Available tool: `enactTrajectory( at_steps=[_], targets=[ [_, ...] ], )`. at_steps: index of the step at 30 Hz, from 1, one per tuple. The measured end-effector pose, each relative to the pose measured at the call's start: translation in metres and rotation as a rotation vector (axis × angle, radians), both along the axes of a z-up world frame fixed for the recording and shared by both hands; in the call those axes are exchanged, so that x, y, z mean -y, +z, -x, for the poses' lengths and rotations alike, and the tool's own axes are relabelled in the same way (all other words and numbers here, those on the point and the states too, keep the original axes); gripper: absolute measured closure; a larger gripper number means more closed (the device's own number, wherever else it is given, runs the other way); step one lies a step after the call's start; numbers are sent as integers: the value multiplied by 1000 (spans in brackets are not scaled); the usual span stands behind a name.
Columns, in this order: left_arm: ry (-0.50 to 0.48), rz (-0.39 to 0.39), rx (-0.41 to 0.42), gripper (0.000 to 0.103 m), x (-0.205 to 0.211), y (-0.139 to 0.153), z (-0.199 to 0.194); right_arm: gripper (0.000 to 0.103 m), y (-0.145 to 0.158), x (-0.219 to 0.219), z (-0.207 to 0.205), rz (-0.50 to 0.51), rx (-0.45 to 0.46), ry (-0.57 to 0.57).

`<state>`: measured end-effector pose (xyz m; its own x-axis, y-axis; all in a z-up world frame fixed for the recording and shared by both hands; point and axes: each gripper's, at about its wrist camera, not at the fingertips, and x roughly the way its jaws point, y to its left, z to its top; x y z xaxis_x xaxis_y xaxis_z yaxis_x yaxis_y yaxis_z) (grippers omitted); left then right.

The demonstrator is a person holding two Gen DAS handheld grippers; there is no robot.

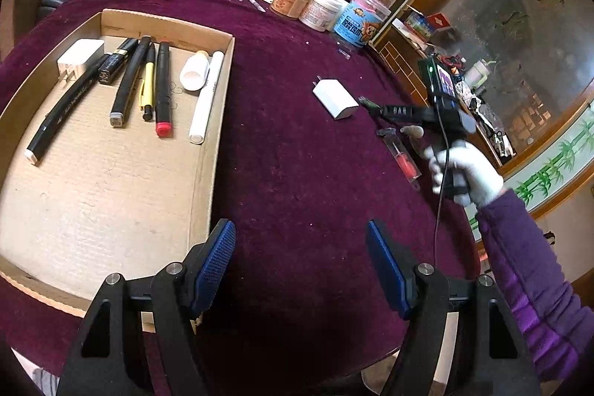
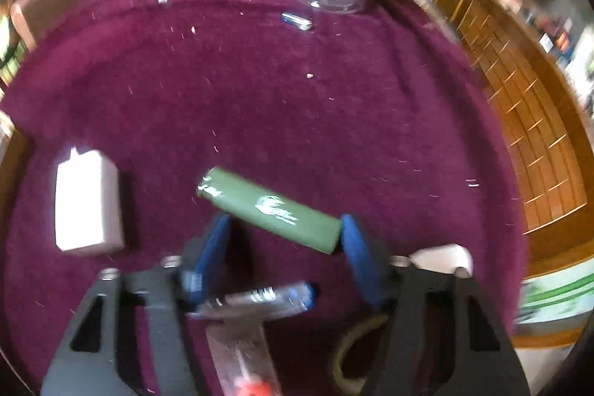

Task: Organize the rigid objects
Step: 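Grasp the green lighter with the right tool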

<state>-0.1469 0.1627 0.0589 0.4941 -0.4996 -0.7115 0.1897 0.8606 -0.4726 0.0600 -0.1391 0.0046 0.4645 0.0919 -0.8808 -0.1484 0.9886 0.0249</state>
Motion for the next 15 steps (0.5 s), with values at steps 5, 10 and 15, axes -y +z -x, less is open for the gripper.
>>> enactTrajectory(
  at_steps=[5,10,15],
  targets=[
    [2,-2,-17,36,4,0,-8,89,6,-15,11,-58,-39,30],
    [-19,19,-49,36,17,2,-25,91,4,-36,51,-252,-82,106],
    [-35,-10,-51,36,37,8,-43,91,1,-32,91,-246,-19,26]
  ],
)
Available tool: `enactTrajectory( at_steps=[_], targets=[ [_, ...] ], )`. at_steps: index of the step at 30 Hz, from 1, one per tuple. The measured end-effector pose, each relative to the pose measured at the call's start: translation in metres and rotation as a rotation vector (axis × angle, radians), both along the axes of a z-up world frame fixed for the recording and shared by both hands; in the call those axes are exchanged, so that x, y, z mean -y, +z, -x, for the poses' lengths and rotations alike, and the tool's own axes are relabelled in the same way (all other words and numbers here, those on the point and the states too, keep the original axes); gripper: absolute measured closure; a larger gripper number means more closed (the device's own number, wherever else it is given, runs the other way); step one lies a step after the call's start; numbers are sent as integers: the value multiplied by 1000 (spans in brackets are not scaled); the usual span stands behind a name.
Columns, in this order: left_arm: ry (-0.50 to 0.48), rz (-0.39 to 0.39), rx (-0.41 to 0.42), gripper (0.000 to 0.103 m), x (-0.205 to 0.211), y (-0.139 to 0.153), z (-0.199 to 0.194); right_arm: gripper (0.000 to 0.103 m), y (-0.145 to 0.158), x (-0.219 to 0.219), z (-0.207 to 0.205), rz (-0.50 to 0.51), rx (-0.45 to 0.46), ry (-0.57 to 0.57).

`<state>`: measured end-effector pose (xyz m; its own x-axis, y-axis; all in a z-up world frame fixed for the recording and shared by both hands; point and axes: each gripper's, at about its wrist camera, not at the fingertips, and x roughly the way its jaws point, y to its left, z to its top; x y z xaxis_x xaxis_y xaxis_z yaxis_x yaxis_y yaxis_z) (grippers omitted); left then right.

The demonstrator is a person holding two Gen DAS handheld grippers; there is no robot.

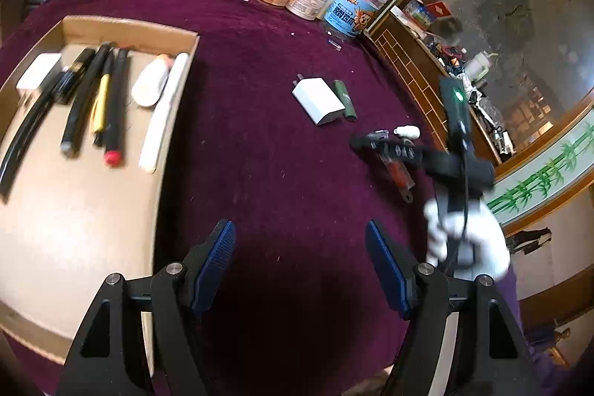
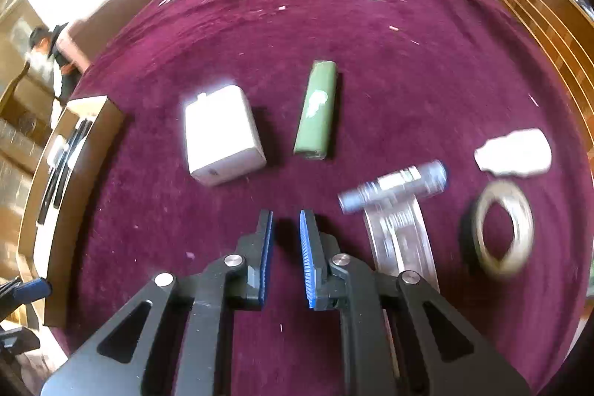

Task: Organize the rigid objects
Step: 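Grasp the green lighter with the right tool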

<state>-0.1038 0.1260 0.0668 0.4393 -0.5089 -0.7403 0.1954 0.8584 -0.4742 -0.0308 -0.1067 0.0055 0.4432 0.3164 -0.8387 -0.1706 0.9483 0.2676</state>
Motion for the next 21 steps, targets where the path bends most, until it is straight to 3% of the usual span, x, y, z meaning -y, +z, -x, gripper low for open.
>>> enactTrajectory(
  at_steps=[3,6,8,12,14,15,17,21],
  targets=[
    [4,-10,15,36,5,6,-11,90,1,11,7,-12,-5,-23],
    [29,1,23,36,5,9,-21,86,16,22,1,19,64,-52],
    [48,13,13,36,5,8,-29,62,23,27,-11,17,101,-88],
    [89,27,-8,36,12,4,-56,58,19,19,-52,34,108,-118],
    [96,34,-23,37,18,1,-67,55,5,12,-74,3,70,-94],
    [96,31,-34,37,22,-2,-72,59,-2,8,-82,-5,51,-83],
    [90,8,-51,37,30,-6,-81,85,-3,8,-83,27,81,-86],
    [93,-36,-72,37,48,-18,-101,85,-7,26,-65,-23,91,-112]
  ],
)
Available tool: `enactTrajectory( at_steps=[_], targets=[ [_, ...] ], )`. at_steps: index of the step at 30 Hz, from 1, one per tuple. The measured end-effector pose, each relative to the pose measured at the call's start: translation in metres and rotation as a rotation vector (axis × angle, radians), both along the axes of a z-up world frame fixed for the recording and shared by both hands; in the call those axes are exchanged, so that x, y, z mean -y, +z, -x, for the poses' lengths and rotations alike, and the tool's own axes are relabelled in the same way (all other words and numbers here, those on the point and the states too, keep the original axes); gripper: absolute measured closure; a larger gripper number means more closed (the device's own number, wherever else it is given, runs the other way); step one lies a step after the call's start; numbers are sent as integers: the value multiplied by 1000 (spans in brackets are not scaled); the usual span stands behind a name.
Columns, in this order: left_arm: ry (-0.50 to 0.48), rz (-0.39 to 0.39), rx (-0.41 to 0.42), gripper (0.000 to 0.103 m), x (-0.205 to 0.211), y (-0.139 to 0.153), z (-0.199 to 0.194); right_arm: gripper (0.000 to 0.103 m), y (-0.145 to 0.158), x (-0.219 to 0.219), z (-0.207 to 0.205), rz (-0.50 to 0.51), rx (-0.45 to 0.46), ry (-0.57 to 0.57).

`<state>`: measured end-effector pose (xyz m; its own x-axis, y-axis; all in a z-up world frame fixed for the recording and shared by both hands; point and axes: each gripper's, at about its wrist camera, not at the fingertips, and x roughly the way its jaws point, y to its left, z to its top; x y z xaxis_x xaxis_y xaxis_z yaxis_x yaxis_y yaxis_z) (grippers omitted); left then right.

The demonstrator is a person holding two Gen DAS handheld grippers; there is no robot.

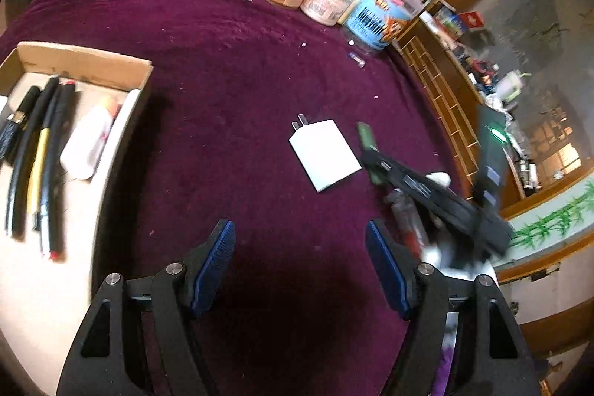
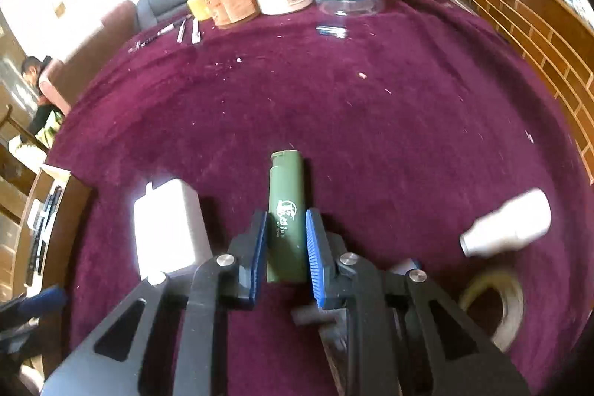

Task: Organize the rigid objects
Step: 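Grasp the second white charger with the left tool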

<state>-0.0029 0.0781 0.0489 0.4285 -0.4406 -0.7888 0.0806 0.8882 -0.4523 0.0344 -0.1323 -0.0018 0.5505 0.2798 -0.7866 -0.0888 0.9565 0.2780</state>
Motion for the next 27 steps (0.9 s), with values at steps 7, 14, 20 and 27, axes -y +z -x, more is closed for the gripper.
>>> enactTrajectory(
  at_steps=[7,14,20,27],
  targets=[
    [72,-37,-10,37,38,-20,-44,85,-5,11,13,-49,42,-33],
    [56,-227,84,19,76,-35,-72,85,-5,25,15,-153,17,-31],
    [0,-261,135,27,77,-40,-79,85,-2,12,17,-61,38,-15],
    [-62,-354,147,59,68,-38,-71,85,-4,22,15,-126,23,-25]
  ],
)
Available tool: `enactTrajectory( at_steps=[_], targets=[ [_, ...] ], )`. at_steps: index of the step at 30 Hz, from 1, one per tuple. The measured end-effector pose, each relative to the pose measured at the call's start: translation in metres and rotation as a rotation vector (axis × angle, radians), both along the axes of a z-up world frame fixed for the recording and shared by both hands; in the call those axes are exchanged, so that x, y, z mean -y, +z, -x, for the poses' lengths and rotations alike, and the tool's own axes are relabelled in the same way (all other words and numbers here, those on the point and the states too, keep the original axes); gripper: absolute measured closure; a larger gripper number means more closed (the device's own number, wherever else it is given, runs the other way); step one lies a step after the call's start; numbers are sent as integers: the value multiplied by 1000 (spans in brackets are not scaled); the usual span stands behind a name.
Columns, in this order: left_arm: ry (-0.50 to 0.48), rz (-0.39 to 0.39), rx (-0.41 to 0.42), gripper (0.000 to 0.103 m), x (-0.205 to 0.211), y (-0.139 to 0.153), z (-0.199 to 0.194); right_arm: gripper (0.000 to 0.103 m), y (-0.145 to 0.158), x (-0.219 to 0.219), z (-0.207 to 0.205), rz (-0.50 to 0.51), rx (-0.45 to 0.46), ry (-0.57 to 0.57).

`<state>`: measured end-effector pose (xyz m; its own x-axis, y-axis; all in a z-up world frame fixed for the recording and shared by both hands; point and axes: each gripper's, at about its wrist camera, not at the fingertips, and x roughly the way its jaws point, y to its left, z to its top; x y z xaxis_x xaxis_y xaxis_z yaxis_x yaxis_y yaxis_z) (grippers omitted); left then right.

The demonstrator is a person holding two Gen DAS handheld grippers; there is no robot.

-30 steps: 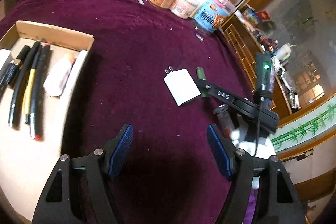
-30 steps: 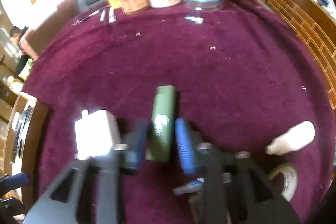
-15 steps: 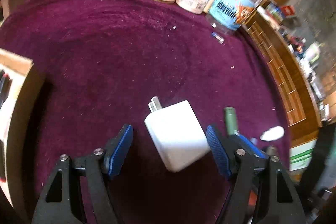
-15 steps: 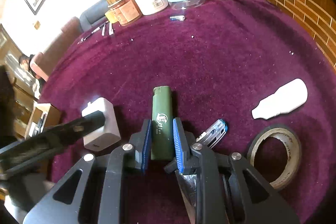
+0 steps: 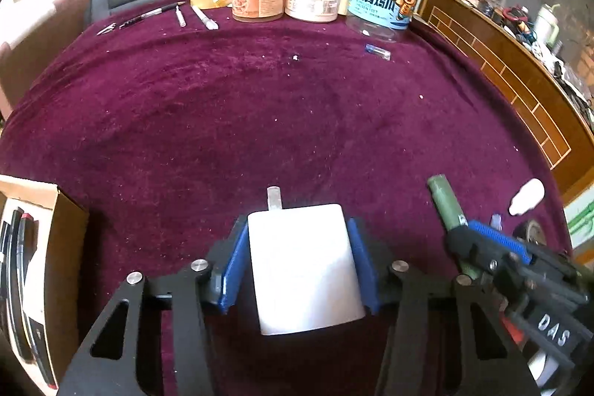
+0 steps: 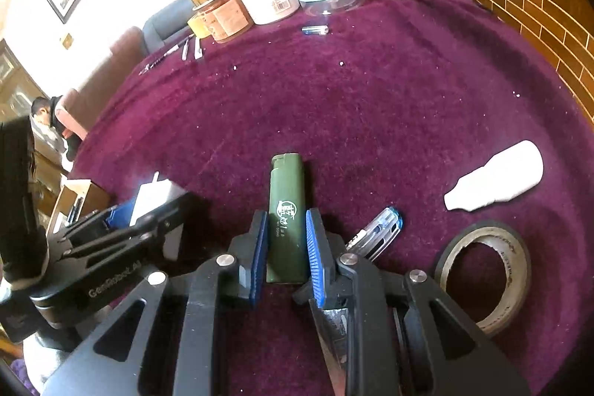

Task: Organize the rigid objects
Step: 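Grasp the second white charger with the left tool, then carry the lighter and charger into the tray while both tools release them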

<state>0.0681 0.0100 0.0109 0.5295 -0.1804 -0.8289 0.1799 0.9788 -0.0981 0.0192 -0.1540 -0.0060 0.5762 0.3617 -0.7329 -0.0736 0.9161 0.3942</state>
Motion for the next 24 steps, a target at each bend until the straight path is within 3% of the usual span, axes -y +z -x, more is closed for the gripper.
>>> enactTrajectory(
  at_steps=[3,8,11,18,24],
  targets=[
    [12,45,-7,61,-9,4,6,85,-1,2,0,-28,7,-5],
    [-14,107,40,63,-29,26,42,85,-12,19,-6,-245,-19,12],
    [-25,156,61,63,-45,39,65,85,-13,18,-7,-295,-18,27],
    [4,288,102,63,-99,61,118,85,-8,13,-3,-268,15,11],
    [47,339,160,63,-148,85,151,85,19,-13,26,-299,43,68]
  ],
)
